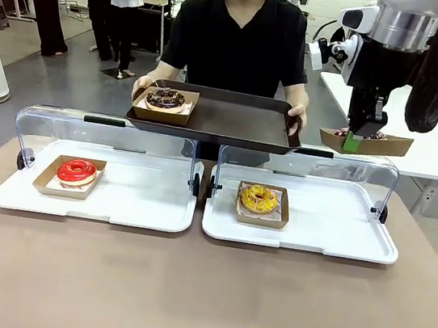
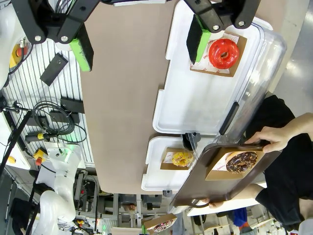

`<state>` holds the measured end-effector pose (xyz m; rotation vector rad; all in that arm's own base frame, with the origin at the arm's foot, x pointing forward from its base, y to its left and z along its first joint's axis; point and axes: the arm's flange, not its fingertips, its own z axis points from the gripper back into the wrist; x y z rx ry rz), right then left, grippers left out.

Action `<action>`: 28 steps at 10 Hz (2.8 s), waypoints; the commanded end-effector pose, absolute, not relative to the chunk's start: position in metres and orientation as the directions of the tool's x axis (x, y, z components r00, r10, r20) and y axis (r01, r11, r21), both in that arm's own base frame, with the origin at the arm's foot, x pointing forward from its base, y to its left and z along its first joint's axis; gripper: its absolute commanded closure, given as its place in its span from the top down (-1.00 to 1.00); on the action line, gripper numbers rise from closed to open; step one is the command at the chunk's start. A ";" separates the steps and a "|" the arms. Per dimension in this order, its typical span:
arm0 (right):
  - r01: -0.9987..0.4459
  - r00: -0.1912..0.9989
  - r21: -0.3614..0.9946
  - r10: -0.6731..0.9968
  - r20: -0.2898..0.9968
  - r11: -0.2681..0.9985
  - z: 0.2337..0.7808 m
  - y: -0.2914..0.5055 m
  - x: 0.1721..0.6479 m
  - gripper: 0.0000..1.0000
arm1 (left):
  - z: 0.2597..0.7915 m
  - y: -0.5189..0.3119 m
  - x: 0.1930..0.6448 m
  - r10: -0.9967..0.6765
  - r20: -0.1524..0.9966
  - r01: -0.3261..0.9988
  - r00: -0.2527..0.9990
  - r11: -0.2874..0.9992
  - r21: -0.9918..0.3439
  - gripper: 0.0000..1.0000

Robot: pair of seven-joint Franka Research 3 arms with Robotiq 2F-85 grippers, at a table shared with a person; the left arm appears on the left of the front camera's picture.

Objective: Provide the desired donut to the person.
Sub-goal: Place the picked Paper togo box onto the Handle tray extended by the person.

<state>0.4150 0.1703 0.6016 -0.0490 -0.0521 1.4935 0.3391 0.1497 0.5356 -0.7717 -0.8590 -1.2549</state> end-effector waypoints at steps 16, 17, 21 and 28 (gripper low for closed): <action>-0.994 0.024 -0.105 0.993 0.119 0.037 0.604 0.359 0.552 -0.96 | 0.538 0.150 0.339 -0.465 0.879 0.987 0.105 0.157 -0.034 1.00; -0.993 0.047 -0.097 0.991 0.128 0.060 0.593 0.356 0.564 -0.96 | 0.538 0.150 0.339 -0.465 0.879 0.987 0.105 0.157 -0.034 1.00; -0.997 0.045 -0.060 0.978 0.202 0.058 0.561 0.347 0.593 -0.96 | 0.538 0.150 0.339 -0.465 0.879 0.987 0.105 0.157 -0.034 1.00; -0.999 0.032 -0.035 0.977 0.210 0.041 0.557 0.341 0.594 1.00 | 0.538 0.150 0.339 -0.465 0.879 0.987 0.105 0.157 -0.034 1.00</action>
